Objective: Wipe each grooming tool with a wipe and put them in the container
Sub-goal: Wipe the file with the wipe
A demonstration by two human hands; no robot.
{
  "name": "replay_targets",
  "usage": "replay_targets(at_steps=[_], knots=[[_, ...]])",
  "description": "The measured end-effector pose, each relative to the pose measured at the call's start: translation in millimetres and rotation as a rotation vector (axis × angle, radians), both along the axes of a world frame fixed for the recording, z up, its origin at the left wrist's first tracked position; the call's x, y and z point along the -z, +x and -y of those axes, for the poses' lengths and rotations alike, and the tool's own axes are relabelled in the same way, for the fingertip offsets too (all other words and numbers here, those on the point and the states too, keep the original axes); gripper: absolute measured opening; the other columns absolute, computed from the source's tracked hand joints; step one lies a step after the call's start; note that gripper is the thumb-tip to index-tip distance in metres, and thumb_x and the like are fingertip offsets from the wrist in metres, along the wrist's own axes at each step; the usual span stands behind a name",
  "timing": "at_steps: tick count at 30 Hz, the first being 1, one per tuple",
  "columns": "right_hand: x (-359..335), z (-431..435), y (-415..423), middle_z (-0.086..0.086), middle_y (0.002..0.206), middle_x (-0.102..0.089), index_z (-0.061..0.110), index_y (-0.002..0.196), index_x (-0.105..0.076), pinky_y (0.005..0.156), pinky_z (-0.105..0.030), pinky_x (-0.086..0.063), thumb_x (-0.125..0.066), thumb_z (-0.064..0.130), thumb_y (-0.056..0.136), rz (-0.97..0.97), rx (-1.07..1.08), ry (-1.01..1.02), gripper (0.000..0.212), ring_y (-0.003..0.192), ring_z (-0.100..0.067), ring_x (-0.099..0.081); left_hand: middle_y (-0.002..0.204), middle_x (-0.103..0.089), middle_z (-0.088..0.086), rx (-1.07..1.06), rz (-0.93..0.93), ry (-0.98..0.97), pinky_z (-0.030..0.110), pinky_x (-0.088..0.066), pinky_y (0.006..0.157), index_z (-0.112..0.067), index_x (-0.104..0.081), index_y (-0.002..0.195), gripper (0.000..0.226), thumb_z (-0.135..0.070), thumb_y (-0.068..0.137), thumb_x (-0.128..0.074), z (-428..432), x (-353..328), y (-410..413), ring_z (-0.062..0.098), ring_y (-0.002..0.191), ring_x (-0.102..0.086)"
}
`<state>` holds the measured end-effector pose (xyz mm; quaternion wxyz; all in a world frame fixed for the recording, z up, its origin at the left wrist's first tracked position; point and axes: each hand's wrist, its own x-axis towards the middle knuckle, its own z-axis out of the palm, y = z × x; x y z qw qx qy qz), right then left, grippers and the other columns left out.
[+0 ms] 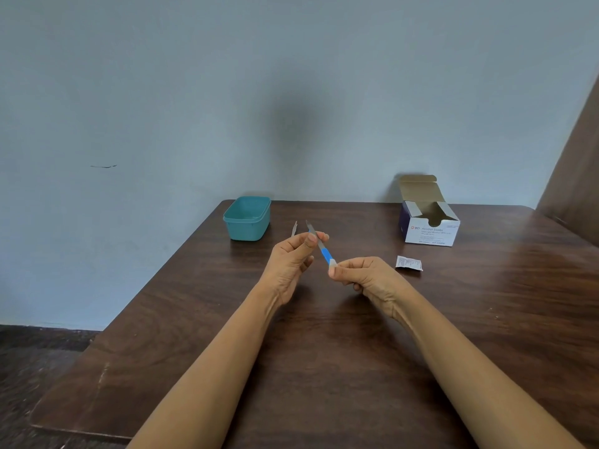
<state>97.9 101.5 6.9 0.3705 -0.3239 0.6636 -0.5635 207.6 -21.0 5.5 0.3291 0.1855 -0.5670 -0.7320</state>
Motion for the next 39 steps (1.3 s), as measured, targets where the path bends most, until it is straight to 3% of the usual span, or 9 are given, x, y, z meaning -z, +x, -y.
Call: replay_targets(at_steps=[7, 10, 17, 22, 25, 27, 29, 34, 39], knots=[[5, 5, 4, 0.001, 0.088, -0.076, 0.019, 0.08, -0.079, 0.069, -0.024, -0.034, -0.068, 0.021, 0.084, 0.022, 0.003, -0.089, 0.011, 0.077, -0.007, -0.052, 0.099, -0.074, -0.01, -0.111, 0.019, 0.01, 0.031, -0.041, 0.084, -0.02, -0.074, 0.088, 0.01, -0.025, 0.086, -0.065, 4, 1, -1, 0.012, 0.104, -0.058], [3, 6, 9, 0.005, 0.083, -0.074, 0.014, 0.084, -0.076, 0.066, -0.018, -0.037, -0.071, 0.015, 0.081, 0.048, 0.014, -0.101, 0.006, 0.072, -0.001, -0.059, 0.098, -0.074, -0.009, -0.15, 0.023, 0.017, 0.031, -0.041, 0.083, -0.02, -0.074, 0.087, 0.01, -0.026, 0.086, -0.066, 6, 0, 0, 0.011, 0.1, -0.058], [10, 12, 9, 0.003, 0.084, -0.072, 0.014, 0.088, -0.076, 0.065, -0.02, -0.036, -0.074, 0.02, 0.078, 0.119, 0.145, -0.135, 0.012, 0.075, -0.005, -0.054, 0.093, -0.074, -0.011, -0.246, -0.008, 0.04, 0.032, -0.038, 0.087, -0.025, -0.075, 0.079, 0.008, -0.031, 0.079, -0.069, 13, -8, 7, 0.01, 0.102, -0.058], [11, 21, 13, 0.004, 0.085, -0.074, 0.013, 0.087, -0.077, 0.072, -0.018, -0.041, -0.076, 0.022, 0.077, 0.043, 0.124, -0.12, 0.014, 0.081, -0.003, -0.06, 0.076, -0.071, -0.023, -0.327, 0.002, -0.065, 0.023, -0.041, 0.086, -0.015, -0.072, 0.094, 0.014, -0.024, 0.088, -0.064, 25, -18, 10, -0.014, 0.078, -0.061], [6, 34, 7, 0.003, 0.084, -0.072, 0.009, 0.09, -0.076, 0.067, -0.015, -0.041, -0.076, 0.021, 0.078, 0.008, 0.124, -0.117, 0.016, 0.075, -0.002, -0.058, 0.084, -0.07, -0.017, -0.394, -0.004, -0.171, 0.011, -0.048, 0.082, -0.005, -0.072, 0.101, 0.02, -0.019, 0.09, -0.063, 40, -32, 9, -0.021, 0.075, -0.059], [2, 46, 3, 0.005, 0.076, -0.069, 0.008, 0.09, -0.075, 0.059, -0.012, -0.039, -0.075, 0.021, 0.079, 0.0, 0.157, -0.134, 0.017, 0.066, -0.001, -0.053, 0.092, -0.071, -0.01, -0.45, 0.02, -0.249, 0.001, -0.045, 0.071, -0.004, -0.073, 0.101, 0.021, -0.019, 0.09, -0.064, 54, -42, 7, -0.018, 0.077, -0.06], [0, 61, -1, 0.006, 0.073, -0.066, 0.007, 0.091, -0.075, 0.056, -0.011, -0.038, -0.075, 0.021, 0.08, 0.012, 0.202, -0.16, 0.019, 0.064, -0.001, -0.05, 0.096, -0.072, -0.004, -0.509, 0.082, -0.303, 0.001, -0.044, 0.067, -0.009, -0.074, 0.1, 0.019, -0.022, 0.089, -0.066, 68, -53, 6, -0.011, 0.079, -0.062], [0, 102, -8, 0.004, 0.075, -0.07, 0.009, 0.085, -0.075, 0.065, -0.015, -0.043, -0.075, 0.019, 0.081, 0.003, 0.364, -0.277, 0.011, 0.073, -0.005, -0.06, 0.094, -0.073, -0.001, -0.669, 0.235, -0.447, 0.019, -0.043, 0.078, -0.012, -0.075, 0.091, 0.019, -0.03, 0.087, -0.069, 103, -68, 3, 0.011, 0.091, -0.063], [14, 130, -22, 0.004, 0.075, -0.071, 0.015, 0.078, -0.075, 0.064, -0.017, -0.045, -0.072, 0.029, 0.083, -0.167, 0.589, -0.321, 0.016, 0.072, -0.007, -0.062, 0.104, -0.07, 0.002, -0.825, 0.495, -0.649, 0.034, -0.04, 0.088, -0.016, -0.075, 0.089, 0.025, -0.039, 0.086, -0.066, 134, -71, -1, 0.023, 0.115, -0.051]])
